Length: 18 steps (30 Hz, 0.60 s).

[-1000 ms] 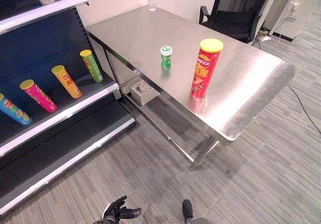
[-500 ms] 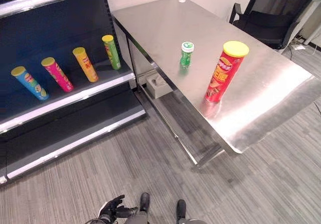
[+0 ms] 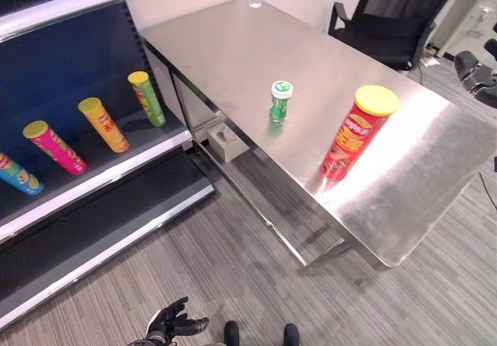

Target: Put the goods on the table back onto the shelves and tidy them up.

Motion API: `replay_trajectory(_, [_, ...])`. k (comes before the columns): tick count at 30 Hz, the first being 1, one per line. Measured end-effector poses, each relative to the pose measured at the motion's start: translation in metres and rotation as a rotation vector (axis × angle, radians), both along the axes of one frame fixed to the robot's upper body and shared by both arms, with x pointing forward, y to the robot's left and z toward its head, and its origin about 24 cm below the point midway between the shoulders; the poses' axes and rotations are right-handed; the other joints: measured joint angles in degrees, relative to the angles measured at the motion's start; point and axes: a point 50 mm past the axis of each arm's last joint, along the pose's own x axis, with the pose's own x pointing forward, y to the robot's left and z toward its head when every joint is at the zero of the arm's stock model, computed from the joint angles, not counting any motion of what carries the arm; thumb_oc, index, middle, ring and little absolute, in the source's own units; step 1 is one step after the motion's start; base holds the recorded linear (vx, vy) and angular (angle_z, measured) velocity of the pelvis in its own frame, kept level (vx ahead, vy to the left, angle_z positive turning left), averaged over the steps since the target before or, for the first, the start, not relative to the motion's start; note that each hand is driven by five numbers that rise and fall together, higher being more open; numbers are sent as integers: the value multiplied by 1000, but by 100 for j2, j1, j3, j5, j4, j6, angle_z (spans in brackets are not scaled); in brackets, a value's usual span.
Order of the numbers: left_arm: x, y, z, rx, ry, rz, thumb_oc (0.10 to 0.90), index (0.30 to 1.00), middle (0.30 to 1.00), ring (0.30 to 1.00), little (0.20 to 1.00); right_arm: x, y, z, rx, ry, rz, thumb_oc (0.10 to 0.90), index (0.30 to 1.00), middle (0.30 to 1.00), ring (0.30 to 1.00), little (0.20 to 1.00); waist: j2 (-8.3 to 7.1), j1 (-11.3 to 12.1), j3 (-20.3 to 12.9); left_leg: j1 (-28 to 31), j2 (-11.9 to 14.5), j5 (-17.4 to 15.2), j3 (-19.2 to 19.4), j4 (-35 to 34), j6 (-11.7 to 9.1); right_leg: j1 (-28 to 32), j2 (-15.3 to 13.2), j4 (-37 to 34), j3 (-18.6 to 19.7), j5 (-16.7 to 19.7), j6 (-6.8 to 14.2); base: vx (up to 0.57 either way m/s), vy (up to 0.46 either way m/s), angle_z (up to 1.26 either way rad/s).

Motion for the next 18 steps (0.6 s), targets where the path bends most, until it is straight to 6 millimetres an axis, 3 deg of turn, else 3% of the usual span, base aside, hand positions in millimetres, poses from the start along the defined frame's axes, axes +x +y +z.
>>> replay_trajectory(6, [-5, 0, -2, 0, 18, 3, 800, 900, 900, 900, 900, 7, 13, 24, 5, -70, 85, 800, 900, 900, 900, 900, -127, 144, -1, -23, 52, -50, -98, -2, -61, 29, 45, -1, -129, -48, 61, 21, -14, 11])
replay_trajectory(13, [-19, 2, -5, 1, 51, 12, 800, 900, 900, 900, 900, 10, 20, 19, -32, -35, 146, 800, 900, 900, 900, 900, -329, 220, -100, -156, 68, -89, -222, -25, -130, -20, 52, -5, -228, -210, 79, 30, -38, 10])
replay_trajectory(18, [-28, 5, -6, -1, 61, 35, 800, 900, 900, 900, 900, -2, 21, 13, -237, 132, 175, 800, 900, 900, 900, 900, -360, 219, -164, -224, 71, -22, -237, -4, -120, -54, 44, -5, -302, -183, 44, 2, -49, 10])
